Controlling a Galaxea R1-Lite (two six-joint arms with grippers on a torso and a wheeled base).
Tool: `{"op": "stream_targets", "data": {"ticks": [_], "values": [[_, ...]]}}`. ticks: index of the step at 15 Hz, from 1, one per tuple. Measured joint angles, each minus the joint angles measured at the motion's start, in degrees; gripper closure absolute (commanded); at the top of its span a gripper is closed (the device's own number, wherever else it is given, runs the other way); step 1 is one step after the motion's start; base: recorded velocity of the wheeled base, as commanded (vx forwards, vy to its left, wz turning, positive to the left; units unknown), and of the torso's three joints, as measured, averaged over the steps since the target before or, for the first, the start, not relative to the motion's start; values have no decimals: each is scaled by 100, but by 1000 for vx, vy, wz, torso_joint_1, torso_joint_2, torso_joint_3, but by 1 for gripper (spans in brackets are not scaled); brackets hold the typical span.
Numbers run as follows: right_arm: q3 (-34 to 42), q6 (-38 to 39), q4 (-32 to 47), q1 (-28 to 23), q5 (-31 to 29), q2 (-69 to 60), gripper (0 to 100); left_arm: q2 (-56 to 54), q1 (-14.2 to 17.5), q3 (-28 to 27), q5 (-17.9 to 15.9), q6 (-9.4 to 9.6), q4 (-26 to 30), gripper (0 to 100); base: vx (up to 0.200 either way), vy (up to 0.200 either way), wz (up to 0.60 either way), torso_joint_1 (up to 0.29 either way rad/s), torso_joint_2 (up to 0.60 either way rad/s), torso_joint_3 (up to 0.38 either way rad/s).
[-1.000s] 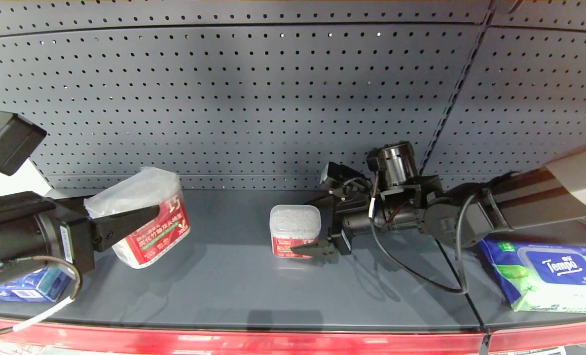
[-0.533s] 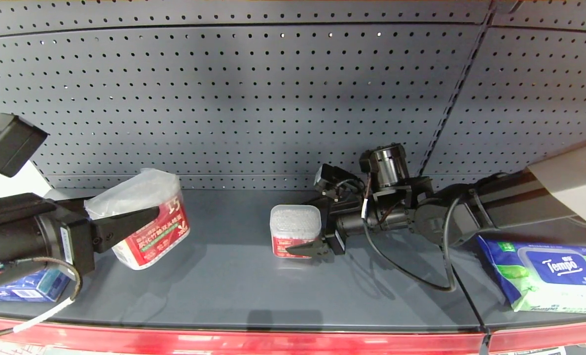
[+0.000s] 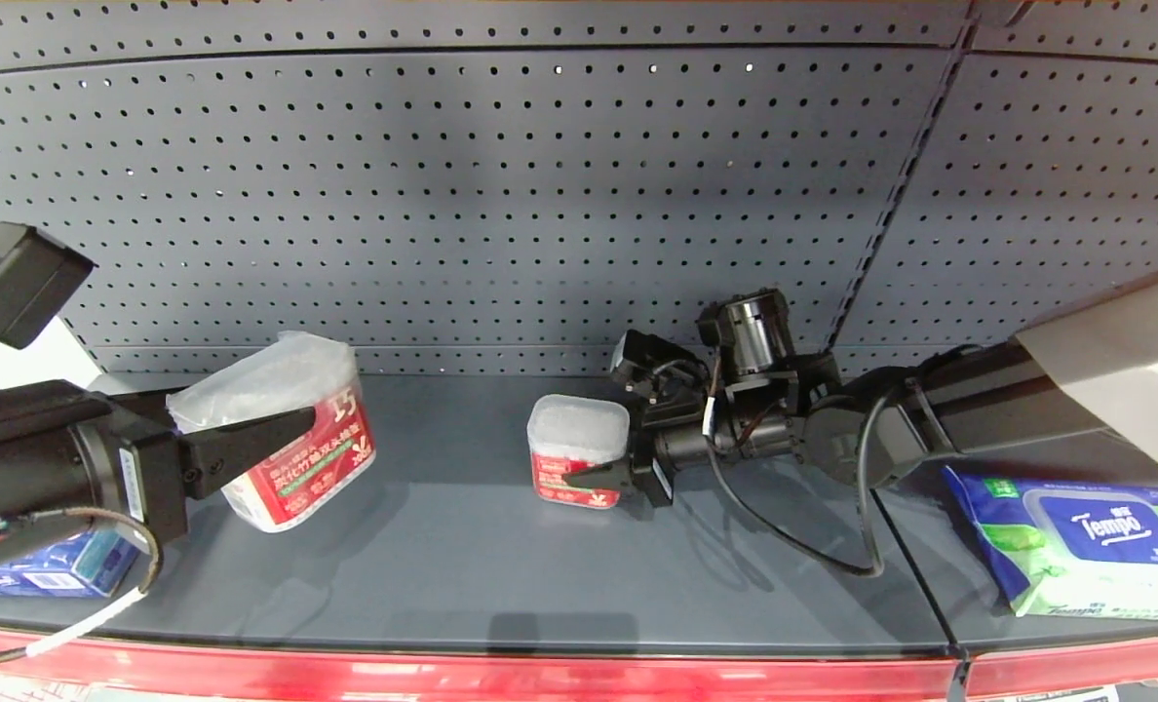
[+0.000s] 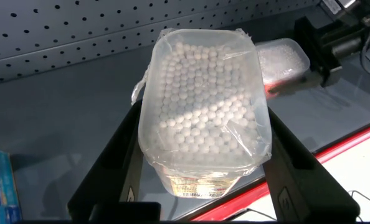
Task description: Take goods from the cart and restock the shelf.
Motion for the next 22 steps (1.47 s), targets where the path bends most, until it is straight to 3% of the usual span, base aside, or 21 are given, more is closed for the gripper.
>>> {"op": "stream_targets", "data": {"ticks": [6,14,22], "values": [[179,-74,11,33,6,-116,100,-16,0,27,-7,-9,0,100,0,0,0,0,0,0],[1512,-115,10,162,6,-1103,100,-16,-1,62,-24,-20,-208,100,0,0,0,0,0,0],[2349,-499,-4,372,-27,-1495,100,-27,-11,84,-33,-20,-211,100,0,0,0,0,0,0]]}}
